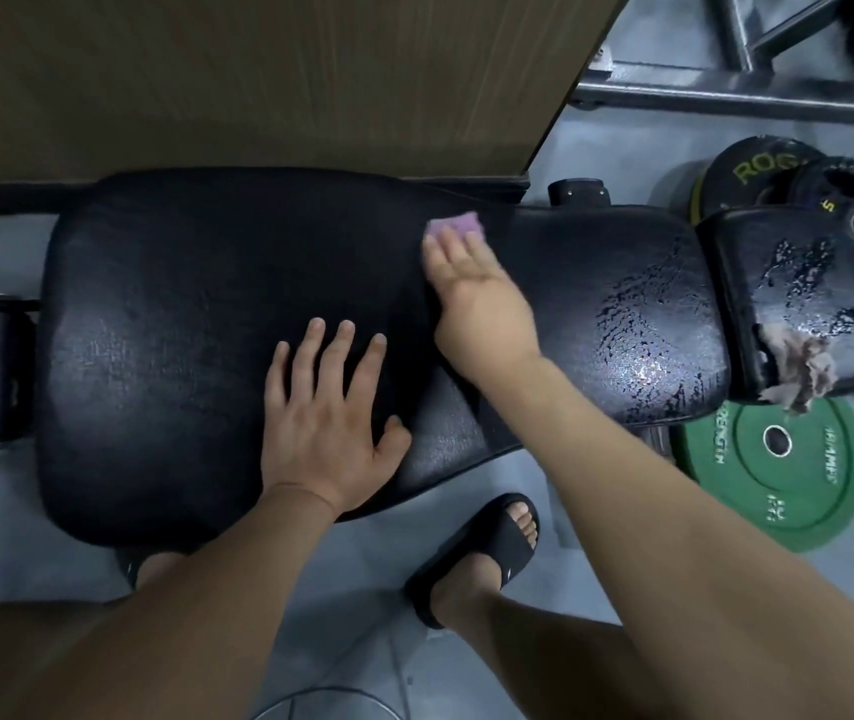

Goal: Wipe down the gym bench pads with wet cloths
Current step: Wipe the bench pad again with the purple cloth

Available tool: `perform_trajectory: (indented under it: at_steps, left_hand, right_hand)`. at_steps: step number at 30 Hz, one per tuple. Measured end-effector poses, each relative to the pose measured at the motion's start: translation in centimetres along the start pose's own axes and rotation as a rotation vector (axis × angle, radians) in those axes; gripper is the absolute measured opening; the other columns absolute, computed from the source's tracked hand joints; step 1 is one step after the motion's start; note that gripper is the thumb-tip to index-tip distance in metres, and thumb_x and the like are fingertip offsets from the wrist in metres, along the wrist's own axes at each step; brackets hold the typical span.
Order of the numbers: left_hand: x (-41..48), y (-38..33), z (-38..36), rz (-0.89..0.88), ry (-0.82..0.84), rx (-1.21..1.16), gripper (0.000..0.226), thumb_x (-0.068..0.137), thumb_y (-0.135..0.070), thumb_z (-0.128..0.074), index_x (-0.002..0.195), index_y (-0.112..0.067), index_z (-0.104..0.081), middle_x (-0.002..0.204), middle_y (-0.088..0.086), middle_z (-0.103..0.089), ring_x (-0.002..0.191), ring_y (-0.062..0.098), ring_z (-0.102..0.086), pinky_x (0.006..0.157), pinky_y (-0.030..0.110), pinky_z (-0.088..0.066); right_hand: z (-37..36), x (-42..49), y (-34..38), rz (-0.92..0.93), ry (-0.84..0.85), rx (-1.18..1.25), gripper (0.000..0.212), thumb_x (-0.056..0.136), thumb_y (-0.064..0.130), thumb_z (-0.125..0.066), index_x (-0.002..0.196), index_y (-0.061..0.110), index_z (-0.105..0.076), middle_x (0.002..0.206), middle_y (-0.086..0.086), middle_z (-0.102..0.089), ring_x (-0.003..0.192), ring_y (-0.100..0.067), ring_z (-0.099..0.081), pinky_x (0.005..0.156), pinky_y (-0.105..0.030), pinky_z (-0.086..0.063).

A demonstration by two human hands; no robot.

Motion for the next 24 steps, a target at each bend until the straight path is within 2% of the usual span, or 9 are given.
perform_trajectory:
  at_steps: [1, 3, 7, 9, 12, 15, 18, 21, 24]
  left_hand:
    - [0.0, 0.0, 0.0, 0.003, 0.002, 0.002, 0.078, 0.084, -0.051, -0.046, 0.156, -0.02, -0.039, 0.161, 0.012, -0.033, 0.154, 0.034, -0.018, 0.124, 0.058, -0.014]
    - [-0.1, 0.0, -0.1, 0.009, 0.001, 0.005, 0.078, 0.084, -0.052, -0.046, 0.156, -0.021, -0.039, 0.161, 0.011, -0.033, 0.154, 0.034, -0.018, 0.124, 0.058, -0.014]
    - [-0.1, 0.0, -0.2, 0.014, -0.006, 0.014, 0.078, 0.085, -0.054, -0.044, 0.156, -0.022, -0.036, 0.161, 0.01, -0.032, 0.154, 0.034, -0.017, 0.124, 0.057, -0.014]
    - [-0.1, 0.0, -0.1, 0.017, -0.015, 0.019, 0.078, 0.085, -0.054, -0.043, 0.156, -0.023, -0.036, 0.161, 0.01, -0.032, 0.155, 0.033, -0.017, 0.124, 0.057, -0.014]
    - [-0.2, 0.0, 0.0, 0.015, -0.027, 0.002, 0.076, 0.086, -0.053, -0.044, 0.155, -0.023, -0.037, 0.161, 0.01, -0.033, 0.154, 0.033, -0.018, 0.124, 0.057, -0.014]
    - [-0.2, -0.1, 0.1, 0.008, -0.033, -0.004, 0.075, 0.086, -0.053, -0.046, 0.155, -0.023, -0.037, 0.16, 0.011, -0.034, 0.154, 0.033, -0.019, 0.124, 0.057, -0.014]
    - [-0.1, -0.2, 0.1, 0.001, -0.038, -0.021, 0.075, 0.086, -0.052, -0.046, 0.154, -0.023, -0.038, 0.16, 0.012, -0.035, 0.154, 0.033, -0.019, 0.124, 0.057, -0.014]
    - [-0.1, -0.1, 0.2, 0.0, -0.04, -0.033, 0.075, 0.086, -0.052, -0.044, 0.154, -0.022, -0.037, 0.16, 0.012, -0.033, 0.154, 0.034, -0.017, 0.124, 0.057, -0.012]
    - [0.1, -0.4, 0.2, -0.013, -0.013, 0.014, 0.076, 0.089, -0.054, -0.039, 0.157, -0.022, -0.03, 0.163, 0.012, -0.027, 0.155, 0.034, -0.012, 0.124, 0.058, -0.011]
  right_hand:
    - [-0.3, -0.1, 0.4, 0.044, 0.013, 0.002, 0.079, 0.089, 0.003, -0.044, 0.162, 0.011, -0.016, 0.169, -0.009, -0.017, 0.157, -0.026, -0.01, 0.128, -0.034, -0.006]
    - [0.1, -0.2, -1.9, -0.004, 0.022, 0.046, 0.081, 0.087, -0.001, -0.042, 0.162, 0.017, -0.02, 0.169, -0.004, -0.02, 0.157, -0.024, -0.013, 0.126, -0.035, -0.013]
    - [0.9, -1.4, -9.9, -0.322, -0.002, 0.019, 0.078, 0.088, -0.001, -0.04, 0.162, 0.013, -0.019, 0.169, -0.008, -0.016, 0.157, -0.027, -0.011, 0.127, -0.038, -0.014]
    - [0.6, -1.3, -10.1, -0.383, 0.01, 0.018, 0.076, 0.09, 0.001, -0.039, 0.162, 0.01, -0.015, 0.169, -0.011, -0.014, 0.157, -0.03, -0.009, 0.128, -0.037, -0.012]
    - [-0.3, -2.1, -5.3, -0.263, -0.021, 0.044, 0.073, 0.088, 0.006, -0.039, 0.16, 0.006, -0.024, 0.166, -0.016, -0.022, 0.156, -0.034, -0.015, 0.128, -0.036, -0.009]
    - [-2.0, -6.5, 0.1, -0.028, -0.081, 0.068, 0.07, 0.081, 0.008, -0.035, 0.15, 0.003, -0.045, 0.155, -0.019, -0.045, 0.147, -0.039, -0.036, 0.123, -0.042, -0.029]
    - [-2.6, -11.5, -0.2, 0.048, -0.042, 0.068, 0.073, 0.082, 0.01, -0.026, 0.151, 0.01, -0.046, 0.155, -0.01, -0.047, 0.147, -0.031, -0.039, 0.12, -0.038, -0.035]
    - [-1.5, -13.0, -4.8, -0.059, -0.017, 0.006, 0.076, 0.081, 0.005, -0.028, 0.156, 0.014, -0.039, 0.161, -0.007, -0.039, 0.151, -0.029, -0.032, 0.123, -0.04, -0.029]
    - [-0.8, -12.6, -6.1, -0.251, -0.048, 0.029, 0.076, 0.079, -0.006, -0.042, 0.154, 0.005, -0.039, 0.16, -0.015, -0.037, 0.151, -0.037, -0.028, 0.126, -0.039, -0.02]
Point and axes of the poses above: each hand's wrist, its own x-axis towards the middle knuckle, its own z-axis out of the back of the hand, y = z × x, the point moved 6 cm from there along x, towards the middle knuckle
